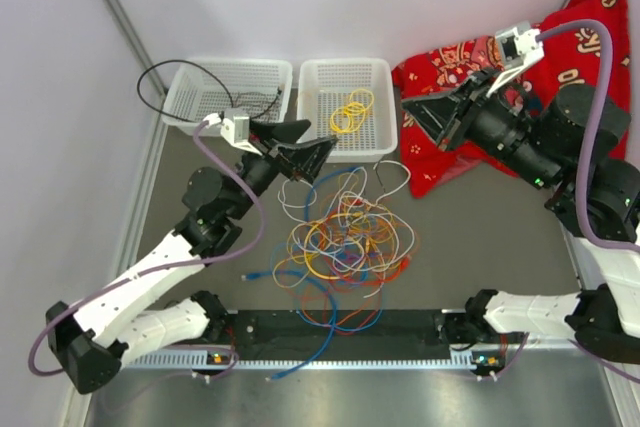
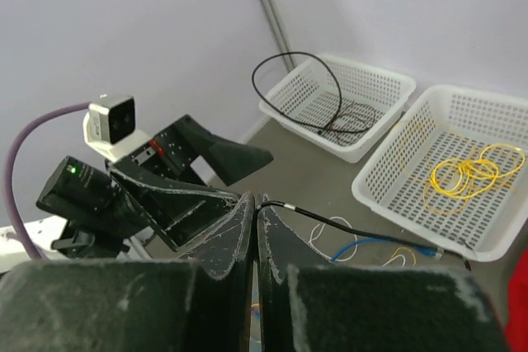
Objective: Untangle the cables
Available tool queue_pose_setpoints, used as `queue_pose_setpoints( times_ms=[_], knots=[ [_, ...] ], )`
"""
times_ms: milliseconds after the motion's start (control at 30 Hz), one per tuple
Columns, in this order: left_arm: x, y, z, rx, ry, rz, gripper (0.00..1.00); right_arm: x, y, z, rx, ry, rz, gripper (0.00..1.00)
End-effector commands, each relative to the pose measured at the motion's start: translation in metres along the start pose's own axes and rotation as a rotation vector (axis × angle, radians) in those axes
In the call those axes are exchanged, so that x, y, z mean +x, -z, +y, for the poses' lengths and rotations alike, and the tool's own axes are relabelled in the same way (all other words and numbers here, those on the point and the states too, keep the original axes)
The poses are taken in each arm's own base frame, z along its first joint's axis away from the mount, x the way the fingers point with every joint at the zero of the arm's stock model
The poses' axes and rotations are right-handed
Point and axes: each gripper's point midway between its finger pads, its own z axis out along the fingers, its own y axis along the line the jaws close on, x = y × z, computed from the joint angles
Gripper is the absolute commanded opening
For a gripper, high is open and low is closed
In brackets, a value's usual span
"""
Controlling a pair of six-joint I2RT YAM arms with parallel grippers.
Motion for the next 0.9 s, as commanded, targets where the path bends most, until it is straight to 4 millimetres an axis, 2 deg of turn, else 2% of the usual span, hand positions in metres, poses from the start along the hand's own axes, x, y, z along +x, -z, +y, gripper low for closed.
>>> queue_pose_setpoints(
  times_ms=[0,33,67,133,167,200,267,300,367,533,600,667,700,767,800,833,867],
  knots=[
    [-0.044,-0.012,-0.069,0.341,0.005,-0.163,0.94,0.004,0.006,0.013,-0.060,-0.062,0.016,0.00],
    [-0.044,-0.016,-0.074,0.364,0.001,-0.164,0.94,0.006,0.006,0.014,-0.064,-0.074,0.023,0.00],
    [-0.030,-0.025,-0.075,0.376,-0.019,-0.125,0.94,0.008,0.006,0.014,-0.067,-0.080,0.028,0.00],
    [-0.030,-0.034,-0.090,0.421,-0.054,-0.114,0.93,0.012,0.005,0.017,-0.080,-0.098,0.044,0.00],
    [-0.015,-0.039,-0.097,0.437,-0.088,-0.088,0.93,0.014,0.006,0.018,-0.083,-0.102,0.048,0.00],
    [-0.017,-0.043,-0.105,0.456,-0.105,-0.094,0.93,0.018,0.004,0.017,-0.082,-0.104,0.059,0.00],
    [-0.002,-0.048,-0.117,0.486,-0.132,-0.071,0.92,0.021,0.004,0.017,-0.081,-0.111,0.067,0.00],
    [-0.003,-0.050,-0.122,0.499,-0.136,-0.073,0.93,0.026,0.003,0.016,-0.078,-0.111,0.078,0.00],
    [0.006,-0.053,-0.130,0.525,-0.139,-0.059,0.93,0.028,0.003,0.015,-0.074,-0.116,0.083,0.00],
    [0.014,-0.057,-0.142,0.555,-0.139,-0.053,0.91,0.036,0.004,0.012,-0.069,-0.121,0.095,0.00],
    [0.019,-0.060,-0.145,0.565,-0.141,-0.043,0.84,0.038,0.003,0.012,-0.070,-0.121,0.098,0.00],
    [0.027,-0.064,-0.144,0.560,-0.142,-0.024,0.72,0.038,0.005,0.012,-0.071,-0.123,0.096,0.00],
    [0.028,-0.066,-0.144,0.555,-0.145,-0.021,0.59,0.040,0.004,0.012,-0.072,-0.123,0.100,0.00],
    [0.035,-0.071,-0.141,0.540,-0.151,0.005,0.39,0.038,0.008,0.012,-0.077,-0.125,0.092,0.00],
    [0.031,-0.074,-0.140,0.524,-0.152,-0.005,0.27,0.040,0.008,0.012,-0.076,-0.126,0.095,0.00],
    [0.031,-0.075,-0.138,0.510,-0.152,-0.006,0.01,0.040,0.009,0.011,-0.075,-0.126,0.093,0.00],
    [0.025,-0.076,-0.135,0.491,-0.151,-0.022,0.00,0.039,0.012,0.011,-0.076,-0.129,0.085,0.00]
  ],
)
